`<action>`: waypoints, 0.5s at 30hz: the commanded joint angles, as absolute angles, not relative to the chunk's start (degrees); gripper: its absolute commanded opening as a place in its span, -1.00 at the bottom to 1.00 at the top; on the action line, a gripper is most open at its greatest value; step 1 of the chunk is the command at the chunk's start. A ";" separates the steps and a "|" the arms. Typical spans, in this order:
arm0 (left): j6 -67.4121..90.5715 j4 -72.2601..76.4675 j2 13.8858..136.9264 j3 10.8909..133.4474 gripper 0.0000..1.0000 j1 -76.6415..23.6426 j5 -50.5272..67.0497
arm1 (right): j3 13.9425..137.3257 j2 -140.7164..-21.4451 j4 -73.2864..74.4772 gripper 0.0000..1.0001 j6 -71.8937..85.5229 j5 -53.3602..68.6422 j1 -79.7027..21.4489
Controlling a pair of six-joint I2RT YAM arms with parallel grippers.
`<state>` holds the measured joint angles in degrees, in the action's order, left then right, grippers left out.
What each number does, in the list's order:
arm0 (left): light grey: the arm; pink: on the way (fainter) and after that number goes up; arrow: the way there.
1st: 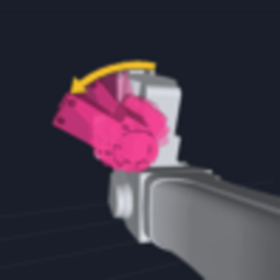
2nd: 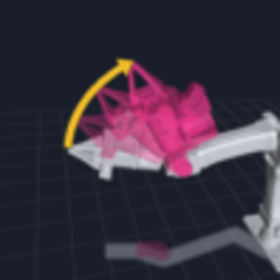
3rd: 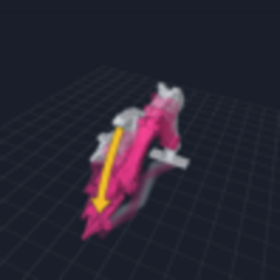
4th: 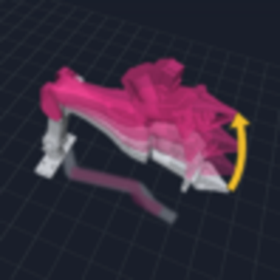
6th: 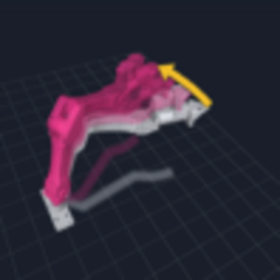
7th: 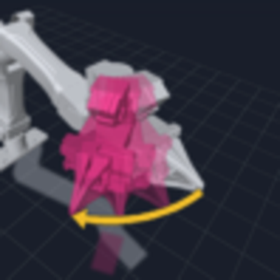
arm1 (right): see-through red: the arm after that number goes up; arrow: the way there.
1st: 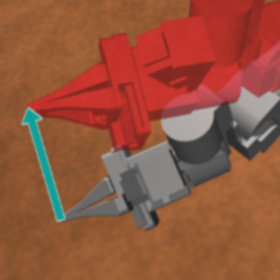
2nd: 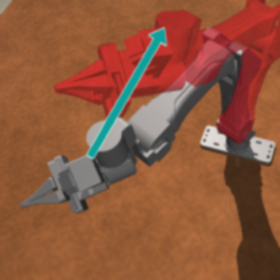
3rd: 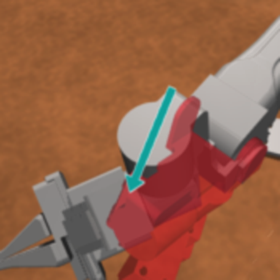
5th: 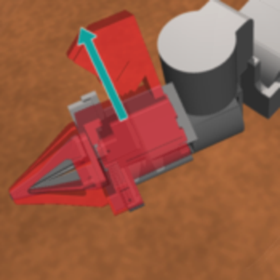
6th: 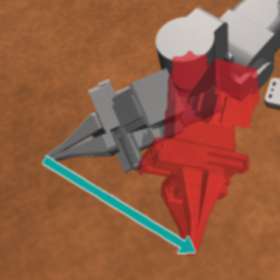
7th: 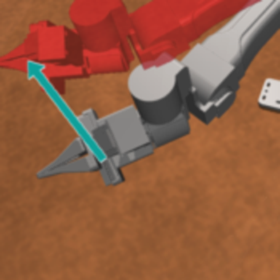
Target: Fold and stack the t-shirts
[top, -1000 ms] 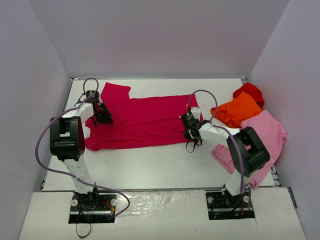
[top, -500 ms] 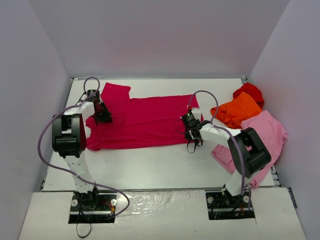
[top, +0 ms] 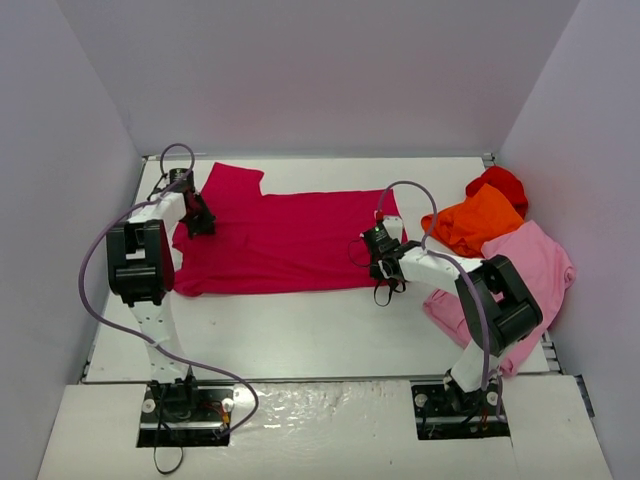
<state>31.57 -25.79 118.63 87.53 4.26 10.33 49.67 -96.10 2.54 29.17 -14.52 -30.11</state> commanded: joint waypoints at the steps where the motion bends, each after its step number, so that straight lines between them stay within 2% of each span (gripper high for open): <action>1: 30.69 -26.58 113.95 88.48 -1.00 5.01 8.78 | 46.14 -99.75 17.56 -1.00 29.89 -11.67 -30.60; 5: 32.15 -20.34 105.30 83.27 -1.00 5.01 10.61 | 47.28 -94.20 17.70 -1.00 30.82 -17.27 -30.85; 6: 32.48 -19.37 102.60 82.34 -0.97 4.92 10.72 | 48.95 -92.38 17.98 -0.95 30.53 -18.35 -30.80; 7: 32.72 -18.82 99.69 81.92 -0.83 4.84 10.72 | 50.71 -90.68 18.46 -0.82 30.15 -19.27 -30.76; 8: 32.78 -19.00 97.39 82.35 -0.61 4.83 10.86 | 52.28 -89.57 19.08 -0.63 29.89 -19.88 -30.74; 10: 32.65 -20.54 95.57 84.29 -0.40 4.84 11.72 | 56.21 -87.44 19.71 -0.36 29.09 -21.07 -30.54; 11: 32.06 -22.48 95.21 85.98 -0.27 4.89 11.93 | 59.80 -87.28 19.87 -0.16 27.85 -21.03 -30.34; 13: 31.03 -25.30 96.24 90.36 -0.16 4.92 12.92 | 66.44 -88.53 19.95 0.14 26.00 -21.42 -29.59; 14: 30.61 -26.32 97.16 92.58 -0.14 4.92 13.38 | 69.52 -89.65 19.98 0.23 24.98 -21.64 -29.09; 15: 30.36 -26.88 98.30 94.42 -0.14 4.92 13.48 | 72.26 -91.28 20.08 0.24 23.46 -21.75 -28.45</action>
